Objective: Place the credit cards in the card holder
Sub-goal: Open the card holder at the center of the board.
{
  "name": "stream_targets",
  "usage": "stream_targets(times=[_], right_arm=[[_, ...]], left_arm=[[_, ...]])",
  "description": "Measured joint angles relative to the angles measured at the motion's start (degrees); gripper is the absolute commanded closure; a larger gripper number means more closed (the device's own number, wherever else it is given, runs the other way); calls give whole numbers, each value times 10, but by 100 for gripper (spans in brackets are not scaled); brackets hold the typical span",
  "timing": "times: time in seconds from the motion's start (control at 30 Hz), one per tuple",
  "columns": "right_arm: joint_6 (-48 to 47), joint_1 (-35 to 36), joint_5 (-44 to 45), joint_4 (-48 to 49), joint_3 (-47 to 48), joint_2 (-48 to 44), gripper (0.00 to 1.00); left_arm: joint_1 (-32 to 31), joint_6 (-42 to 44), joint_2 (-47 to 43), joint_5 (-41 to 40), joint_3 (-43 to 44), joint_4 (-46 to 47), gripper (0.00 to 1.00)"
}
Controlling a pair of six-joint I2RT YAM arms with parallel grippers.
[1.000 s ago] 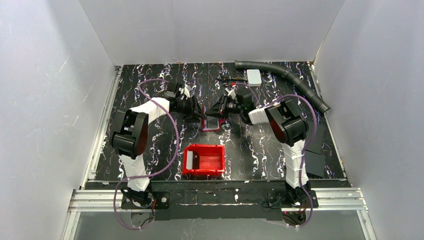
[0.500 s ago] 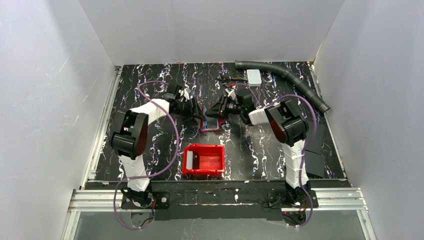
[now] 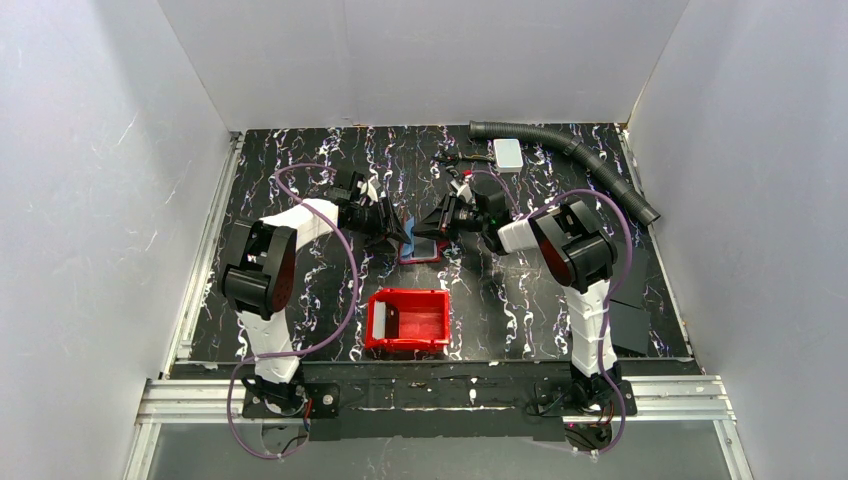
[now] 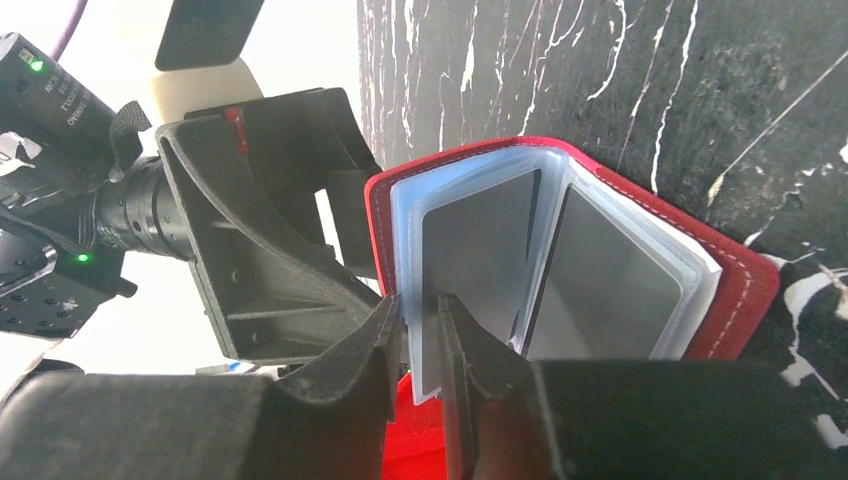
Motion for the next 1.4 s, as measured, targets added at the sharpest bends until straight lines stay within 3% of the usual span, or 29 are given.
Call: stream_targets(times=[0.37,0.67,1.23,1.4], right_arm=[[9,0,-5,18,-11,0,67],[18,0,-7,35,-17,0,76],[24,0,-15,42,-19,0,84],[32,0,-17,56,-21,0,92]], left_arm=[[4,0,0,-1,-1,-2,48],[11,1,-1,-1,-2,-3,48],[11,4,-1,-5,-11,-6,48],[14,4,-1,-5,-11,-5,45]])
